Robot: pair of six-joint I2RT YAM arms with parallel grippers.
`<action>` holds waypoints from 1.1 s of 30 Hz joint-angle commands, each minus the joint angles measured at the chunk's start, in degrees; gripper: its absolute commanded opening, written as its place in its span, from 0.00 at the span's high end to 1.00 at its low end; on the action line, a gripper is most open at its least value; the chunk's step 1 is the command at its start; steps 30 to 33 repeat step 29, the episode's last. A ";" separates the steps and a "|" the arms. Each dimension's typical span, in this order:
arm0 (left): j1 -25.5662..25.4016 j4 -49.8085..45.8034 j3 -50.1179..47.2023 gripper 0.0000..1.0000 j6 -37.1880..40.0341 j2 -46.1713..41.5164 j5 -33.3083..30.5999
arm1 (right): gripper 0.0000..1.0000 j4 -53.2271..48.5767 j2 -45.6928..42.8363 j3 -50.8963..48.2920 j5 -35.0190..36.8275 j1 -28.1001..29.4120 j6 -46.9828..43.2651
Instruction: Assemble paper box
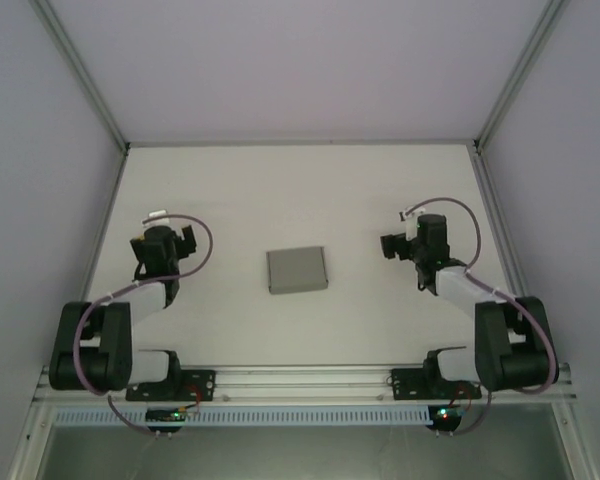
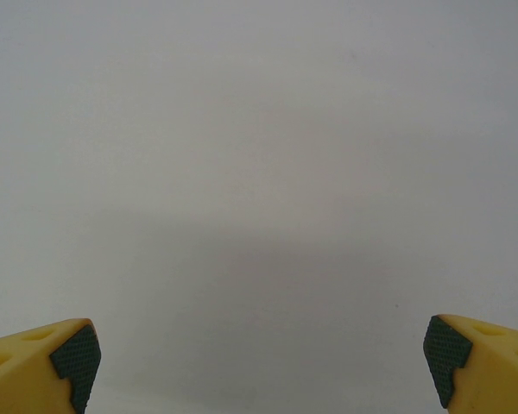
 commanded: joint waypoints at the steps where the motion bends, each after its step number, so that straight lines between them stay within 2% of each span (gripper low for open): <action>1: 2.08 16.47 -4.09 0.00 3.20 2.37 8.60 | 0.01 14.35 0.34 -2.49 -4.25 -1.16 1.62; 3: 2.89 33.41 -10.18 0.00 2.39 8.07 9.11 | 0.01 20.24 0.62 -6.65 -5.74 -1.88 1.53; 4: 3.68 41.86 -12.05 0.00 1.74 12.34 8.72 | 0.01 25.31 1.54 -9.30 -6.81 -2.53 0.71; 5: 4.79 48.66 -13.29 0.00 1.57 15.50 10.91 | 0.01 33.50 4.05 -12.75 -8.45 -3.54 1.16; 6: 5.73 45.68 -13.61 0.00 0.77 13.85 13.54 | 0.01 41.70 8.16 -15.31 -9.60 -4.93 2.11; 7: 6.43 38.32 -12.51 0.01 -0.11 10.55 14.32 | 0.01 51.76 13.93 -16.45 -9.54 -6.18 5.84; 8: 6.60 33.27 -10.33 0.00 -0.36 9.61 13.96 | 0.01 57.47 17.01 -16.52 -9.72 -7.45 9.00; 10: 6.47 31.79 -6.51 0.00 2.20 13.00 19.07 | 0.01 37.31 9.71 -12.35 -14.02 -12.38 8.41; 11: 6.56 22.42 -2.84 0.00 2.97 11.97 21.46 | 0.01 38.03 11.88 -10.38 -8.86 -11.25 9.72; 12: 5.67 19.12 -1.23 0.01 4.27 11.37 21.75 | 0.01 39.17 14.24 -9.39 -7.37 -8.62 10.65; 13: 5.21 23.19 -1.96 0.00 5.01 12.75 21.98 | 0.01 32.36 12.54 -7.89 -6.48 -7.35 8.85; 14: 5.23 22.64 -1.94 0.01 4.75 12.78 21.95 | 0.01 30.33 11.20 -7.28 -4.99 -7.52 6.70; 15: 5.24 19.61 -1.36 0.00 4.76 11.72 21.86 | 0.01 34.60 12.77 -8.26 -5.83 -7.78 8.26; 16: 5.28 20.97 -1.56 0.00 4.71 12.08 21.85 | 0.01 37.52 13.34 -9.15 -5.03 -7.65 9.88; 18: 5.29 21.22 -1.62 0.00 4.72 12.31 21.80 | 0.01 33.90 12.05 -8.03 -2.63 -7.45 7.44; 22: 5.14 20.45 -1.35 0.00 4.95 12.08 21.50 | 0.01 36.46 12.56 -9.17 -3.66 -7.05 8.17; 25: 4.94 20.65 -1.41 0.01 5.15 12.14 21.14 | 0.01 34.32 12.65 -8.47 -6.68 -7.10 8.15; 28: 4.72 20.29 -1.26 0.00 5.25 12.09 21.08 | 0.00 34.01 12.64 -8.25 -4.27 -7.14 8.97; 33: 4.76 20.29 -1.23 0.00 5.31 12.15 21.10 | 0.00 33.96 12.65 -8.20 -4.26 -7.08 9.03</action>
